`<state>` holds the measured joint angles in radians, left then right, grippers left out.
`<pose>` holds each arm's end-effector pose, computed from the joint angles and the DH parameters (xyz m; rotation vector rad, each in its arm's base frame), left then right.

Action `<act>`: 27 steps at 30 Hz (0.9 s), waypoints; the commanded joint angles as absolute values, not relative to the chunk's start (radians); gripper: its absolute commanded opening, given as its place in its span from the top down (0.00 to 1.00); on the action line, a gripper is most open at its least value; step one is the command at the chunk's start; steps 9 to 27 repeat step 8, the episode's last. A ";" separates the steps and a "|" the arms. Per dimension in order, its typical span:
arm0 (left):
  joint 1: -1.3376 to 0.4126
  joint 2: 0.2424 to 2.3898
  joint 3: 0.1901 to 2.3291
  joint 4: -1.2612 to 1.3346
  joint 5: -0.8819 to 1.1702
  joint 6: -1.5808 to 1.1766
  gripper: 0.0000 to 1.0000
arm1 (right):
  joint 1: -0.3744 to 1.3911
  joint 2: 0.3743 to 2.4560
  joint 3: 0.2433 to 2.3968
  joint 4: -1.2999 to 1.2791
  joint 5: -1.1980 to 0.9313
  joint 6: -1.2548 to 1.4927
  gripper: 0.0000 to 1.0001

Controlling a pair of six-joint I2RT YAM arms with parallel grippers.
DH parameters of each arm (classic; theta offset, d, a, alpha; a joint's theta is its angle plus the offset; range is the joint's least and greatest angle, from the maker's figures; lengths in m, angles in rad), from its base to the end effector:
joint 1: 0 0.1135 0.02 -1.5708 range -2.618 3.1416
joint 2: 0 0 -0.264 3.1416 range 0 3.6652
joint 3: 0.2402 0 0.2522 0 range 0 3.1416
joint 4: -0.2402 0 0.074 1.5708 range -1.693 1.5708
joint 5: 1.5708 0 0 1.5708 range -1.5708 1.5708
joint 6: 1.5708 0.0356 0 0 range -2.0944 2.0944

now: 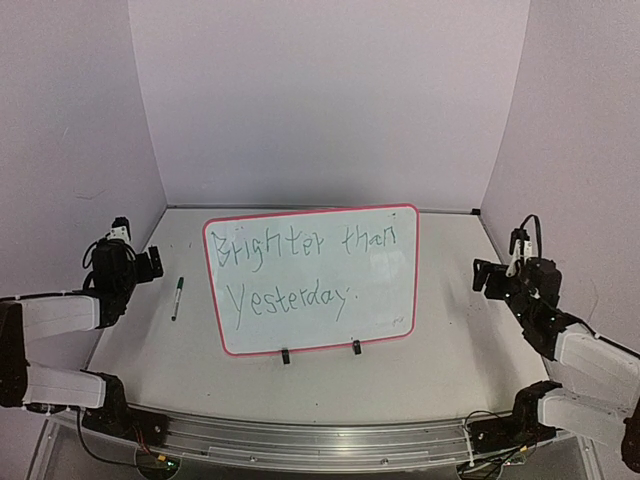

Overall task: Write a sentence on the whiteboard
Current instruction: Reset both arms

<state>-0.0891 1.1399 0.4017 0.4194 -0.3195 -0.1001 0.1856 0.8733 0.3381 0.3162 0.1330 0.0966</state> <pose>0.2337 -0.0097 0.1991 -0.2274 1.8627 0.1717 0.1959 0.0320 0.2188 0.0159 1.7885 0.0837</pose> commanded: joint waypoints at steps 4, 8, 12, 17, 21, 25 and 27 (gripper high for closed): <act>-0.092 1.111 0.379 0.535 -0.362 -0.091 0.01 | 0.182 0.849 0.311 0.422 0.166 0.081 0.02; -0.092 1.120 0.380 0.543 -0.367 -0.094 0.01 | 0.182 0.870 0.305 0.443 0.169 0.066 0.02; -0.092 1.120 0.380 0.543 -0.367 -0.094 0.01 | 0.182 0.870 0.305 0.443 0.169 0.066 0.02; -0.092 1.120 0.380 0.543 -0.367 -0.094 0.01 | 0.182 0.870 0.305 0.443 0.169 0.066 0.02; -0.092 1.120 0.380 0.543 -0.367 -0.094 0.01 | 0.182 0.870 0.305 0.443 0.169 0.066 0.02; -0.092 1.120 0.380 0.543 -0.367 -0.094 0.01 | 0.182 0.870 0.305 0.443 0.169 0.066 0.02; -0.092 1.120 0.380 0.543 -0.367 -0.094 0.01 | 0.182 0.870 0.305 0.443 0.169 0.066 0.02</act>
